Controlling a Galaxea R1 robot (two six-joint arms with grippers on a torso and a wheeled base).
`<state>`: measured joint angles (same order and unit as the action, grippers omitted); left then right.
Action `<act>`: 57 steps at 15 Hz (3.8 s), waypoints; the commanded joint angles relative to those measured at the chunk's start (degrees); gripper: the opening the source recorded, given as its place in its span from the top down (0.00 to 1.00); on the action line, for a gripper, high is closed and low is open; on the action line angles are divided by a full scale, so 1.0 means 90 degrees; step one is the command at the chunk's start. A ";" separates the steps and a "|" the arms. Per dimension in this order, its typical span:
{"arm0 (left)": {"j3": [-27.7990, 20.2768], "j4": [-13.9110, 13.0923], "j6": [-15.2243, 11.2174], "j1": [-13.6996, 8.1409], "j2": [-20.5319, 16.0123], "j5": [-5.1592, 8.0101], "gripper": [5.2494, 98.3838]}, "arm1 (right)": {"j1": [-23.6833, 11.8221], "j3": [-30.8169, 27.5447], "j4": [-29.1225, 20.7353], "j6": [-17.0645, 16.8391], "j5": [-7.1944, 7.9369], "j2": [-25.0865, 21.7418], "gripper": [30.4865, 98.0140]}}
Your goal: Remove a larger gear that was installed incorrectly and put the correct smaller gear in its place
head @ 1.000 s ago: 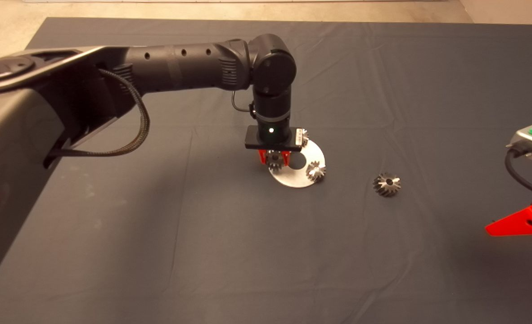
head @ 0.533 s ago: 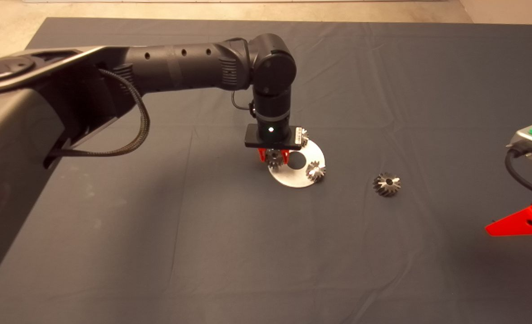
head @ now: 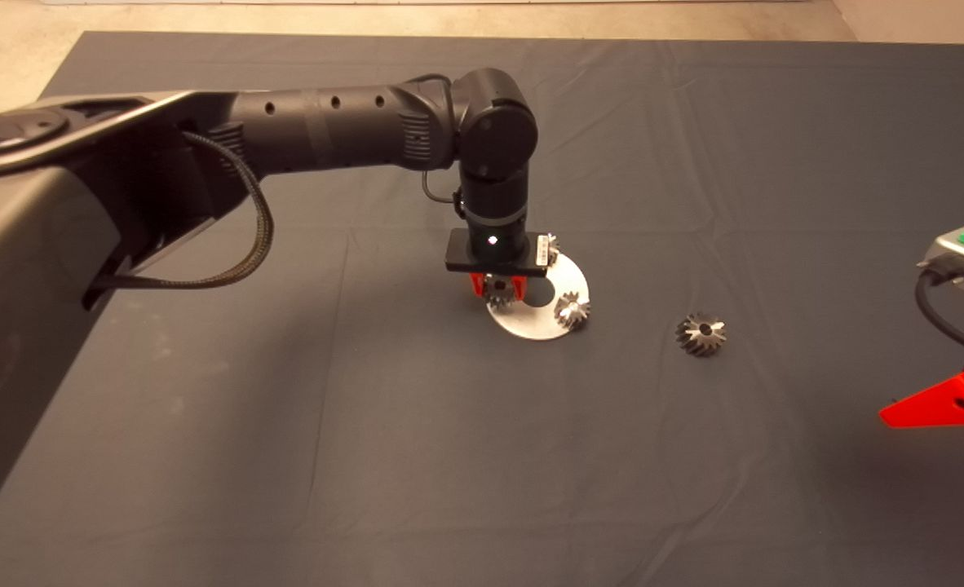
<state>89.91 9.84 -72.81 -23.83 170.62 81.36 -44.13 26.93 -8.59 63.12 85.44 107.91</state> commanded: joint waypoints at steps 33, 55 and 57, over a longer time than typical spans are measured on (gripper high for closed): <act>-0.6154 -0.0331 -0.2528 -0.1346 -0.2975 0.1146 0.43 | -0.0107 -0.0035 -0.0227 0.0047 -0.0012 -0.0158 0.00; -0.7622 -0.0341 -0.2993 -0.1688 -0.4880 0.0901 0.10 | 0.0089 -0.0308 -0.0276 0.0770 -0.0754 0.0150 0.00; -0.7589 -0.0341 -0.3003 -0.1688 -0.4918 0.0901 0.06 | 0.0089 -0.0299 -0.0276 0.0779 -0.0744 0.0143 0.00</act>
<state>22.35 7.28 -99.64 -37.86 126.79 87.43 -42.69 24.42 -8.99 69.60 79.00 109.04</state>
